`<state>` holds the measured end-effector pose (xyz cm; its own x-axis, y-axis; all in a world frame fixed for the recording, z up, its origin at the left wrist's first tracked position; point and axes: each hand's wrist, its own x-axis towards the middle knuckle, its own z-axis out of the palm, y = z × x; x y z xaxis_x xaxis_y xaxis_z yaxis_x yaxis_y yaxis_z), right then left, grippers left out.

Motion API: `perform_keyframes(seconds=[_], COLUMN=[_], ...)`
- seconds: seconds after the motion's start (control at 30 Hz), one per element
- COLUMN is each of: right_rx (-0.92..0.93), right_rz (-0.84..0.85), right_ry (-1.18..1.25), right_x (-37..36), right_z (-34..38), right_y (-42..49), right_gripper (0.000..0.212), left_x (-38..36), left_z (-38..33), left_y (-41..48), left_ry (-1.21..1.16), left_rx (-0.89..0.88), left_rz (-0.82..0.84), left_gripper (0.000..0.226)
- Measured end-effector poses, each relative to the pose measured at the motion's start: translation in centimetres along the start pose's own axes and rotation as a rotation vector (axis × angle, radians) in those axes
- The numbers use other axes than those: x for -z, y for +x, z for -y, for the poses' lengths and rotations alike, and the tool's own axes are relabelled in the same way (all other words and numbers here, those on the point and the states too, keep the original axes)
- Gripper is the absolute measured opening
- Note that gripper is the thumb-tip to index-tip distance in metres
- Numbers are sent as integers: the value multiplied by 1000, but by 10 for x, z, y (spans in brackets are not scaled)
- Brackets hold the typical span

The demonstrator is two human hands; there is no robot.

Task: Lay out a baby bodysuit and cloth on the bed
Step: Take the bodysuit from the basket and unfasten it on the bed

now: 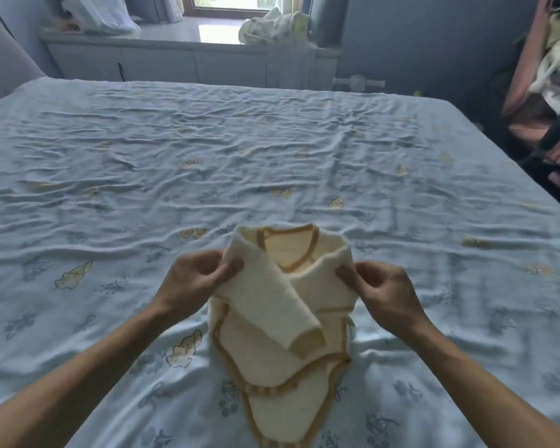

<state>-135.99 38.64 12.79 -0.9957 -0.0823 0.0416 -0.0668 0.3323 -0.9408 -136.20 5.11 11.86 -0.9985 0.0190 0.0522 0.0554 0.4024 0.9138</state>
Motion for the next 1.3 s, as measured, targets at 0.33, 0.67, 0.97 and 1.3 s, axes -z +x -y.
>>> perform_keyframes(seconds=[0.33, 0.67, 0.97, 1.3], right_rx=[-29, 50, 128, 189], right_rz=[-213, -79, -160, -196], right_ry=[-237, -546, -420, -512], right_x=[-33, -59, -68, -73], right_z=[-44, -92, -104, -109], right_y=[94, 86, 61, 62], right_gripper=[51, 53, 51, 56], left_x=[-42, -72, -96, 32], left_z=[53, 57, 7, 60], left_y=[97, 84, 71, 103], left_ry=[-118, 595, 541, 501], left_rx=[258, -314, -594, -101], left_rz=[-185, -177, -28, -652], left_gripper=[49, 67, 27, 20])
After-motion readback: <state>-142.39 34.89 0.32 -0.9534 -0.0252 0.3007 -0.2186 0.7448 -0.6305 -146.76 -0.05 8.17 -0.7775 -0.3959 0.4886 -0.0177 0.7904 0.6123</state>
